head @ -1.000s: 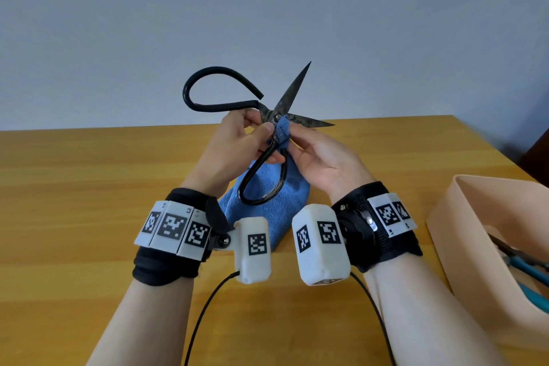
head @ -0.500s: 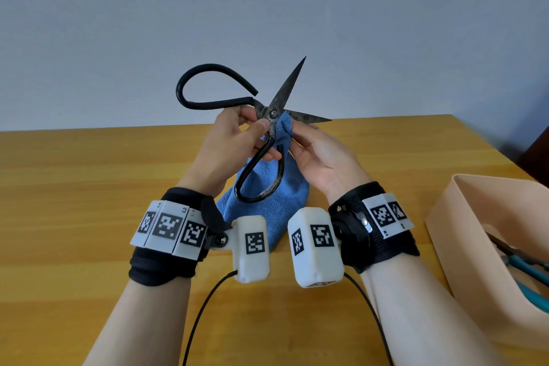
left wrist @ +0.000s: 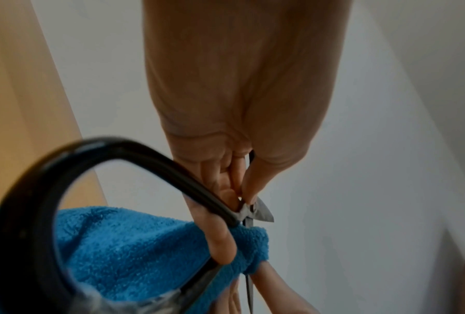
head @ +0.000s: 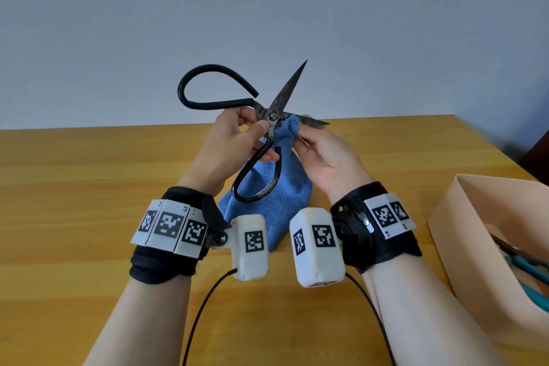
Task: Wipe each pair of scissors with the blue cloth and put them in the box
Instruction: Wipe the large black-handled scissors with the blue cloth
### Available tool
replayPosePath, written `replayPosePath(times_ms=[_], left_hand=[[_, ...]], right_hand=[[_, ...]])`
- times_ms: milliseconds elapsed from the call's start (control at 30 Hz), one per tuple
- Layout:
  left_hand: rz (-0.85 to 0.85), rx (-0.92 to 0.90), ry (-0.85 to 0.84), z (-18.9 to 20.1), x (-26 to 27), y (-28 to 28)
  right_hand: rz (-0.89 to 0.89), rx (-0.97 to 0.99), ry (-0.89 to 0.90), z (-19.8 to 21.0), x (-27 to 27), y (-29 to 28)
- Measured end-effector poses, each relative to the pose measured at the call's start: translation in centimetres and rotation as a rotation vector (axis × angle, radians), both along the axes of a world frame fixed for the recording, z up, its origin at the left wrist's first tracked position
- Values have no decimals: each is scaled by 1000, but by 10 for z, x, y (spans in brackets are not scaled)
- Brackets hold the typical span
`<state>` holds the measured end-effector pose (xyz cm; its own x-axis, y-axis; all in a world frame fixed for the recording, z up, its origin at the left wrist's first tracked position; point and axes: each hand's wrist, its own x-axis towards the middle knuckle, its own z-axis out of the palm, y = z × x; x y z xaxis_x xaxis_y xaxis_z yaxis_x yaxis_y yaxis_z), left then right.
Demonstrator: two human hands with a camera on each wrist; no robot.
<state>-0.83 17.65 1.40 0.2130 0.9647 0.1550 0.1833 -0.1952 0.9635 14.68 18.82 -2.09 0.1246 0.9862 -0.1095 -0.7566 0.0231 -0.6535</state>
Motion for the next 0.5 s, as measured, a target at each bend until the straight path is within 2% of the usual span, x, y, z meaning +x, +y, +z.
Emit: replayPosePath(times_ms=[500], left_hand=[[3,-4,10,1,1,-1]], right_hand=[[-33,-28,-9,0,5,0]])
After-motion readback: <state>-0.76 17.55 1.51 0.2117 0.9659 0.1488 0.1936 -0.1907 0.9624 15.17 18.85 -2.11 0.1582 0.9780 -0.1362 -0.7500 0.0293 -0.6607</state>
